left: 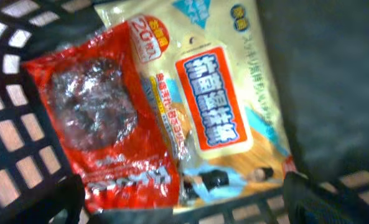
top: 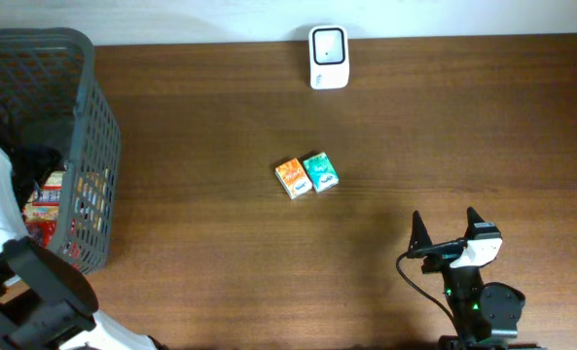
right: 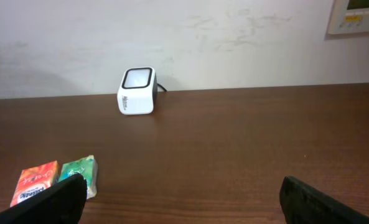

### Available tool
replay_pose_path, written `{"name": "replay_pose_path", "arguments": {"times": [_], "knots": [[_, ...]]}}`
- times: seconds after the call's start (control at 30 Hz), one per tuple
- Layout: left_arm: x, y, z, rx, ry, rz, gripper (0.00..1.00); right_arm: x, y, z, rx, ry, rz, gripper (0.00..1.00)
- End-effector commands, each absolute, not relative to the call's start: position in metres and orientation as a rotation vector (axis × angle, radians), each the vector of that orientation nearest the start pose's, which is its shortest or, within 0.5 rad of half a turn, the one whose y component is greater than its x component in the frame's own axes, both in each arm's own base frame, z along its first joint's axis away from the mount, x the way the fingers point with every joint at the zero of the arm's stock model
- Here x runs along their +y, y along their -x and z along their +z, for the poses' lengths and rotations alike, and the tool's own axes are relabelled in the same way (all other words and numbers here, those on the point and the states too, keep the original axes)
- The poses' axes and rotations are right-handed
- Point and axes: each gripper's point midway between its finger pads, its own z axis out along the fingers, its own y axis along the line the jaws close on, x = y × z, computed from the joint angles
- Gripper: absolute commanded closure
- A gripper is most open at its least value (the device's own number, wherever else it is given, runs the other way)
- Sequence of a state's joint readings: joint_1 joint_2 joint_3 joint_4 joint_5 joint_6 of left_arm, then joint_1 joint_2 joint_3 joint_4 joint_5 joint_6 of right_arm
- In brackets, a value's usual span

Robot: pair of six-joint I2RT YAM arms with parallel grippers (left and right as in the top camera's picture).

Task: Scan the item barcode
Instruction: 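Move the left gripper back into the grey basket, then grasp the red snack bag inside the basket with the left gripper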

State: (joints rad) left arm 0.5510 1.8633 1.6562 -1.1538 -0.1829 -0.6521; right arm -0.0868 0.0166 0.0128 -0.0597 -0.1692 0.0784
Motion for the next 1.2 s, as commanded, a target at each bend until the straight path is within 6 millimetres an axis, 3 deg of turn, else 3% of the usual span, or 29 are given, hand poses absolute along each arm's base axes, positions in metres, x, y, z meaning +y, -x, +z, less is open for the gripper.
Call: {"name": "replay_pose_path", "arguments": {"times": [0.0, 0.1, 0.23, 0.47, 0.63, 0.67, 0.7, 0.8, 0.87, 0.9, 1.03, 1.1, 1.17], "knots": [[0.244, -0.32, 0.117, 2.346, 1.673, 0.317, 0.01, 0.008, -0.246, 0.158, 1.641, -0.006, 0.131, 0.02], [0.247, -0.317, 0.1, 2.338, 1.673, 0.355, 0.01, 0.008, -0.246, 0.158, 1.641, -0.006, 0.131, 0.01], [0.255, -0.294, 0.083, 2.344, 1.688, 0.527, 0.03, 0.008, -0.246, 0.158, 1.641, -0.006, 0.131, 0.01], [0.249, -0.282, 0.06, 2.372, 1.697, 0.542, 0.05, 0.008, -0.246, 0.158, 1.641, -0.006, 0.131, 0.01], [0.251, -0.264, 0.048, 2.379, 1.7, 0.663, 0.1, 0.008, -0.246, 0.158, 1.641, -0.006, 0.131, 0.01], [0.251, -0.261, 0.045, 2.381, 1.7, 0.677, 0.24, 0.008, -0.246, 0.158, 1.641, -0.006, 0.131, 0.01], [0.251, -0.26, 0.044, 2.383, 1.7, 0.677, 0.44, 0.008, -0.246, 0.158, 1.641, -0.006, 0.131, 0.01], [0.251, -0.262, 0.045, 2.376, 1.698, 0.673, 0.84, 0.008, -0.246, 0.158, 1.641, -0.006, 0.131, 0.01], [0.251, -0.262, 0.045, 2.376, 1.698, 0.67, 1.0, 0.008, -0.246, 0.158, 1.641, -0.006, 0.131, 0.02], [0.25, -0.265, 0.046, 2.374, 1.698, 0.648, 1.0, 0.008, -0.246, 0.158, 1.641, -0.006, 0.131, 0.01], [0.25, -0.293, 0.083, 2.308, 1.671, 0.481, 1.0, 0.008, -0.246, 0.158, 1.641, -0.006, 0.13, 0.01], [0.25, -0.314, 0.138, 2.194, 1.61, 0.355, 1.0, 0.008, -0.246, 0.158, 1.641, -0.006, 0.131, 0.01], [0.248, -0.323, 0.195, 2.066, 1.537, 0.276, 1.0, 0.008, -0.246, 0.158, 1.641, -0.006, 0.131, 0.01]]}}
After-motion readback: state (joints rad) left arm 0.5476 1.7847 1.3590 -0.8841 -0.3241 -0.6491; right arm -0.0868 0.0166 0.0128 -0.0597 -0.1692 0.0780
